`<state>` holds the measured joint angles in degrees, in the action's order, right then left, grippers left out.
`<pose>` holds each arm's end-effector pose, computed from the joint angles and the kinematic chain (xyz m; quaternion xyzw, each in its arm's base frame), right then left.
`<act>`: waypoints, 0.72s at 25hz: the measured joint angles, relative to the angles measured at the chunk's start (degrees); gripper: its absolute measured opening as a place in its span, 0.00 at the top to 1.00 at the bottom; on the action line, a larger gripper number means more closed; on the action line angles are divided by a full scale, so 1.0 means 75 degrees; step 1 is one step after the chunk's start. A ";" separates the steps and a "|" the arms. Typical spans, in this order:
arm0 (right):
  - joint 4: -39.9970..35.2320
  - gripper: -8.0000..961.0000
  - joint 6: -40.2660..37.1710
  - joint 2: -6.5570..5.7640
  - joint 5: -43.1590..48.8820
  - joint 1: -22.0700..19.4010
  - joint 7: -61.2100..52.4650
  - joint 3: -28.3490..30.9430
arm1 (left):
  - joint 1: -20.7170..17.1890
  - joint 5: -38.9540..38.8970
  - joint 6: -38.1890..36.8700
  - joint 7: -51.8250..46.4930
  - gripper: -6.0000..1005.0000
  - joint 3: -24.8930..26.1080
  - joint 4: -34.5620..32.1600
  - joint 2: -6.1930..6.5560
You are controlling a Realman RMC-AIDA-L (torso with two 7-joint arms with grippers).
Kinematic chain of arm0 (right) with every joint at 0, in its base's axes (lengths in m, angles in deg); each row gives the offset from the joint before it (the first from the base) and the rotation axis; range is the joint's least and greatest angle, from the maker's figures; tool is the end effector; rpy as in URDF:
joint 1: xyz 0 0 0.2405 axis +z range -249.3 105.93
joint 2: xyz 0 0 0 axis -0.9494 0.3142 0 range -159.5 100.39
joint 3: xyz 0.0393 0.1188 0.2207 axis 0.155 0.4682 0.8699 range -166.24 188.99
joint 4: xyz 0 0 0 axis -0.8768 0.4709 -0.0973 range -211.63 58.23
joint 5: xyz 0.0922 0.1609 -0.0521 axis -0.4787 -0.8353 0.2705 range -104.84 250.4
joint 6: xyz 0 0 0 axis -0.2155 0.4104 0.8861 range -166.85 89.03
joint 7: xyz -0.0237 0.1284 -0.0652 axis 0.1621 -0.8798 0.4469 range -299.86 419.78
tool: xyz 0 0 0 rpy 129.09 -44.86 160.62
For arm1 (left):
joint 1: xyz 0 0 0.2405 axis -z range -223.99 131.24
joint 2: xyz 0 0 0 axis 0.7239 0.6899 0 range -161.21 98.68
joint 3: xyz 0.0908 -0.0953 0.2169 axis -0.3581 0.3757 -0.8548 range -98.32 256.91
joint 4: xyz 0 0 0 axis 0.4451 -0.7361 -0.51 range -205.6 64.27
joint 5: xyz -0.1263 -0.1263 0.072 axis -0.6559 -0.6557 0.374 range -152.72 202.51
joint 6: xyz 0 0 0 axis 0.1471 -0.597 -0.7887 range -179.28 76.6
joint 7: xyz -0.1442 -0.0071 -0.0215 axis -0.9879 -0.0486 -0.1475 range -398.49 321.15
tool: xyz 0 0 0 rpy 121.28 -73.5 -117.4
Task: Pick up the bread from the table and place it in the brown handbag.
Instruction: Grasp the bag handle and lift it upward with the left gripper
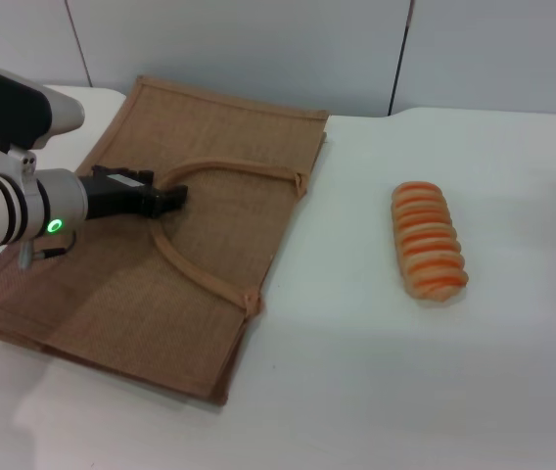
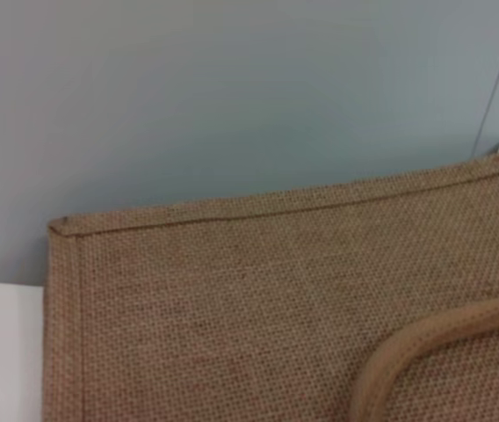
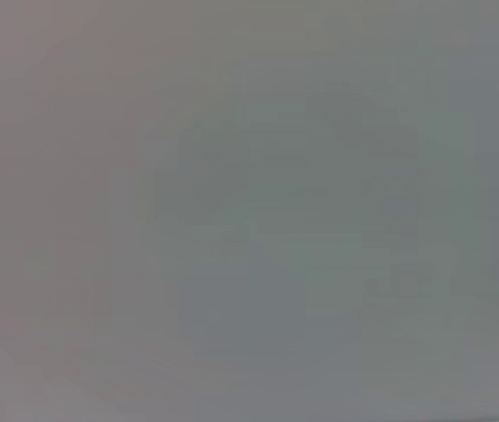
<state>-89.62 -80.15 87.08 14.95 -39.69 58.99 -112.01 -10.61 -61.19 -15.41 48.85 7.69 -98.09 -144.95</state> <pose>0.3326 0.3764 0.0027 -0.6664 0.3461 0.1942 0.6312 -0.2910 0.4042 -0.0077 -0.8574 -0.3442 -0.0875 0.3723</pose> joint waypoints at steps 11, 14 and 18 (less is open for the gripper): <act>0.0000 0.11 0.0149 -0.0003 -0.0012 0.0065 0.0000 0.0018 | 0.0090 0.0297 0.0005 -0.0193 0.54 0.0017 0.0005 -0.0028; 0.0000 0.11 0.0168 -0.0010 -0.0012 0.0077 0.0000 0.0046 | 0.0092 0.0325 -0.0001 -0.0263 0.57 0.0026 -0.0009 -0.0029; 0.0000 0.11 0.0176 -0.0016 -0.0011 0.0080 0.0000 0.0097 | 0.0092 0.0329 -0.0007 -0.0222 0.65 0.0002 -0.0048 -0.0029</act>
<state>-89.62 -78.83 86.96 14.86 -39.09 58.99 -111.28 -9.92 -58.72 -15.46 47.19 7.71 -98.45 -145.17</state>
